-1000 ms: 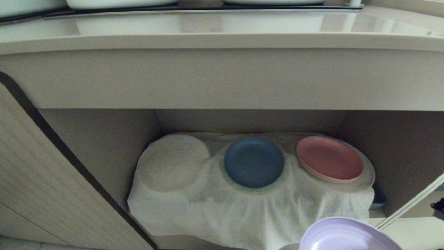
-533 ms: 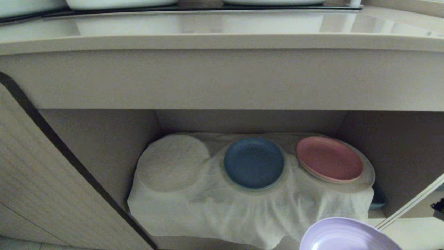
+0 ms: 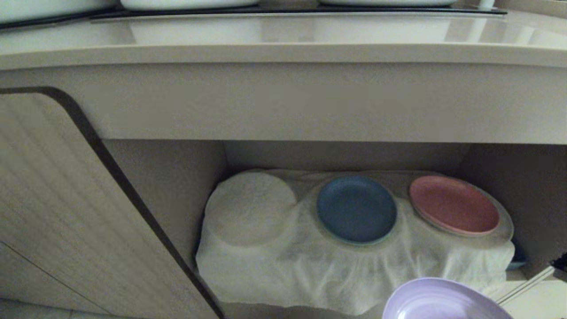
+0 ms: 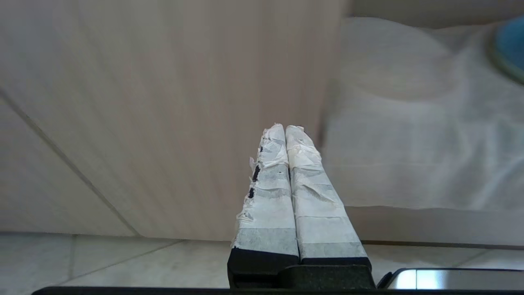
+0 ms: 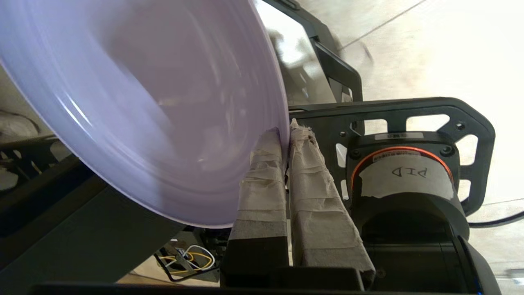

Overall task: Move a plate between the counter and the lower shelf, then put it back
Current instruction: Put the plate in the cupboard

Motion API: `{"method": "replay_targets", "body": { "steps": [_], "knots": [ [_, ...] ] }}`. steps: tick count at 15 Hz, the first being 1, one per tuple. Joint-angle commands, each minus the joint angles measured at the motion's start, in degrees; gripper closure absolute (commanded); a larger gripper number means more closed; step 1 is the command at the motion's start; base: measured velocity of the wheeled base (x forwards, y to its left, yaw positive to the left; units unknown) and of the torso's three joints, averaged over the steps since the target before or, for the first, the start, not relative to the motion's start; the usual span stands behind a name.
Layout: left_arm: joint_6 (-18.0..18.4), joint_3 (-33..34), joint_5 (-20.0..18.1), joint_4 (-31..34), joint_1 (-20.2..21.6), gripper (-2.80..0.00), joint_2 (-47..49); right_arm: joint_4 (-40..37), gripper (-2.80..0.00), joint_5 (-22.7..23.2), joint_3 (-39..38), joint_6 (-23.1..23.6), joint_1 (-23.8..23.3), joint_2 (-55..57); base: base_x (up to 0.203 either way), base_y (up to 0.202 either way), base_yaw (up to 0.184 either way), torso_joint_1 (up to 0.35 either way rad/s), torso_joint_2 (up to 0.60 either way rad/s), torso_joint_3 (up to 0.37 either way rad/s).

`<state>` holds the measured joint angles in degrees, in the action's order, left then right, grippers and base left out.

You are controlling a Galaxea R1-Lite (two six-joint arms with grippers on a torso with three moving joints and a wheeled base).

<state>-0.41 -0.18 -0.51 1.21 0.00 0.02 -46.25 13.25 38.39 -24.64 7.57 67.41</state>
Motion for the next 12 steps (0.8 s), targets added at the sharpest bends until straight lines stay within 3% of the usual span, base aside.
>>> {"method": "replay_targets", "body": {
  "steps": [1,12],
  "knots": [
    [-0.02,0.01,-0.02,0.02,0.0,0.0,-0.02,-0.24,0.0,0.02,0.02,-0.15,0.08,0.09,0.0,0.197,-0.003,0.002,0.01,0.002],
    [-0.02,0.01,-0.02,0.02,0.0,0.0,-0.02,-0.24,0.0,0.11,-0.07,-0.15,0.08,0.0,0.0,0.195,-0.001,0.003,0.0,0.002]
  ]
}}
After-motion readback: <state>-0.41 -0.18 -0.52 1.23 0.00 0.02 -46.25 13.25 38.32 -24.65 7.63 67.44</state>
